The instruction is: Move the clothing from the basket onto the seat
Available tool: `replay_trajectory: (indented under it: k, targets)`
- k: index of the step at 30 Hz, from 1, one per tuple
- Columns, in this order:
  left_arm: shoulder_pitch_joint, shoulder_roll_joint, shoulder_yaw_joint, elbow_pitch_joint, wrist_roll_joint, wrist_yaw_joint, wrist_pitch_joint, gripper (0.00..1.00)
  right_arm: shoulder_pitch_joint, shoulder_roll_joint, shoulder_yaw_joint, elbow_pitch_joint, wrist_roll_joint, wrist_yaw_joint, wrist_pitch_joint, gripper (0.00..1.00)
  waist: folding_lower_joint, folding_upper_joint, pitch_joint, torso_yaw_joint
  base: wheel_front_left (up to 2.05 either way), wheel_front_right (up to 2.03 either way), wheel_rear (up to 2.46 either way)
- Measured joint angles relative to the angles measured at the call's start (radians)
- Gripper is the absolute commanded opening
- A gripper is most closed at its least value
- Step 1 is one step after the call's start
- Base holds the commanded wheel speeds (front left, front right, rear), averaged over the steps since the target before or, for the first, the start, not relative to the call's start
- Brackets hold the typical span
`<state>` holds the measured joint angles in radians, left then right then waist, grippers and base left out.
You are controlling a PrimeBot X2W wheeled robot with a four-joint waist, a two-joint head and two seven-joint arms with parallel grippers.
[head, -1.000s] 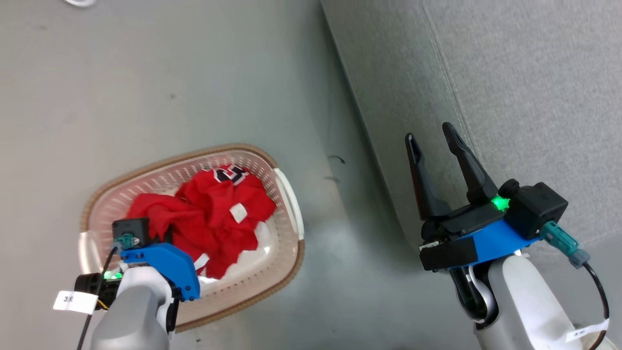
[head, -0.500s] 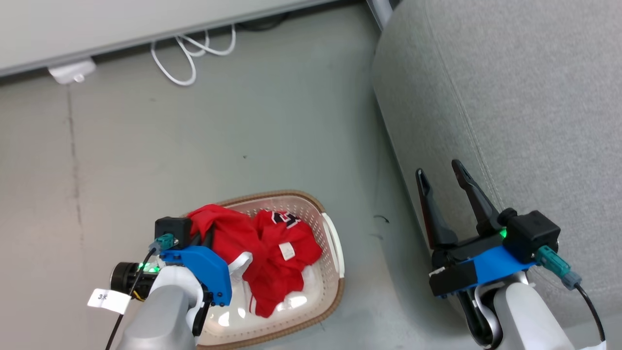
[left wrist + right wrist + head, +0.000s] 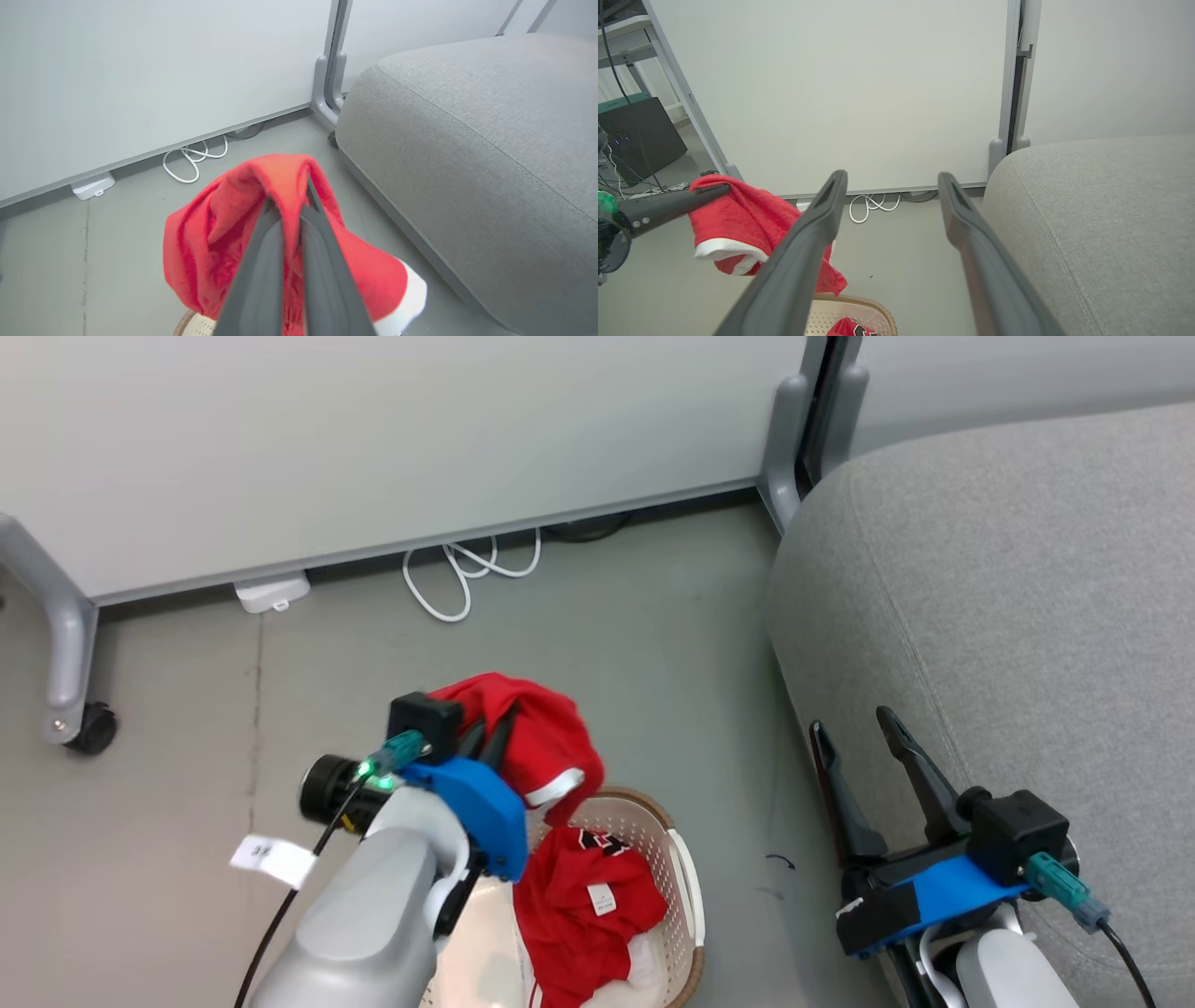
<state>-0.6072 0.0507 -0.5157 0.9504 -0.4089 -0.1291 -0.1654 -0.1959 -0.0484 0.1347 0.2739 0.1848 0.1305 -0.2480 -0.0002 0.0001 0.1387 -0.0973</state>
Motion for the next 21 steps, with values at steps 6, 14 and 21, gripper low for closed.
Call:
replay_trajectory:
  k: [6,14,21]
  targets:
    - [-0.054,0.0,-0.084,-0.122,-0.044,0.0,0.052,0.0,0.026,0.0,-0.013,-0.007,-0.008,0.0,0.014,1.0,0.0001,0.0,-0.03,0.018,0.0,0.0,0.0]
    - [-0.119,-0.001,-0.163,-0.244,-0.112,0.007,0.091,0.0,0.033,0.0,-0.013,-0.02,-0.015,0.0,0.036,1.0,0.0001,0.0,-0.048,0.019,0.0,0.0,0.0]
    - [-0.18,-0.001,-0.213,-0.3,-0.148,0.032,0.106,0.0,0.036,0.0,-0.005,-0.033,-0.017,0.0,0.041,1.0,0.0002,0.0,-0.053,0.011,0.0,0.0,0.0]
